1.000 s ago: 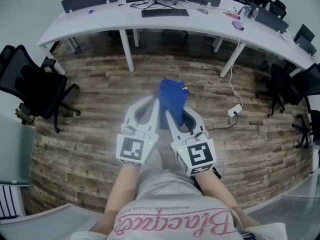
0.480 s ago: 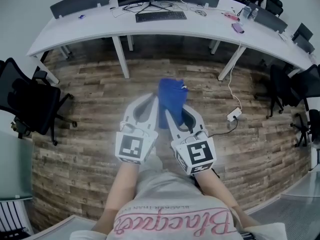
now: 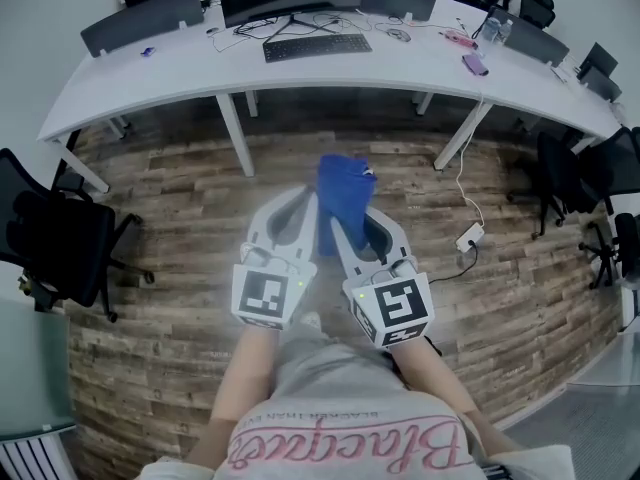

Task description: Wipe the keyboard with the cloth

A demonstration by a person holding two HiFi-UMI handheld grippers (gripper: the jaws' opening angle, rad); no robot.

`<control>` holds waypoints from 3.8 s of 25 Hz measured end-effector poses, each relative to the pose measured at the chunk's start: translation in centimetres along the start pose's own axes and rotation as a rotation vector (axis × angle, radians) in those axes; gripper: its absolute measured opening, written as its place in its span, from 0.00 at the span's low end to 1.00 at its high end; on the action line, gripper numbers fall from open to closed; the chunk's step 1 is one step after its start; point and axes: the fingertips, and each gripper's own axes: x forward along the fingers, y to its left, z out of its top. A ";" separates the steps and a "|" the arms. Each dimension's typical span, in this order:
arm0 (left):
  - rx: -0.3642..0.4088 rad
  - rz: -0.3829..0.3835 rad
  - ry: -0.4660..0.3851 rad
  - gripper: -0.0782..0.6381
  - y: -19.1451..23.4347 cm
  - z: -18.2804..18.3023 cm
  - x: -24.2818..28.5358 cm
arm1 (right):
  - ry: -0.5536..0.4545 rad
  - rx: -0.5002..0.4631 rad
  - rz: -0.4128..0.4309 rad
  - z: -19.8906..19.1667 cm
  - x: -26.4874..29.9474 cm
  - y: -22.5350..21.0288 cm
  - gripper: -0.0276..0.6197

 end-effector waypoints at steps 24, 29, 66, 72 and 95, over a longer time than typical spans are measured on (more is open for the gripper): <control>-0.016 -0.006 0.019 0.12 6.6 -2.2 7.0 | -0.003 0.008 -0.025 0.1 9.1 -3.5 0.19; 0.003 -0.002 0.031 0.12 8.4 -3.4 9.1 | 0.005 0.019 -0.005 -0.5 11.7 -4.6 0.19; 0.025 0.151 0.078 0.12 20.9 -7.4 37.8 | 0.021 0.010 0.178 0.3 36.4 -25.8 0.19; 0.033 0.166 0.085 0.12 22.0 -8.2 39.7 | 0.026 0.003 0.200 0.0 38.3 -27.1 0.19; 0.013 0.179 0.092 0.12 31.0 -11.4 48.2 | 0.033 -0.025 0.204 0.5 50.8 -31.9 0.19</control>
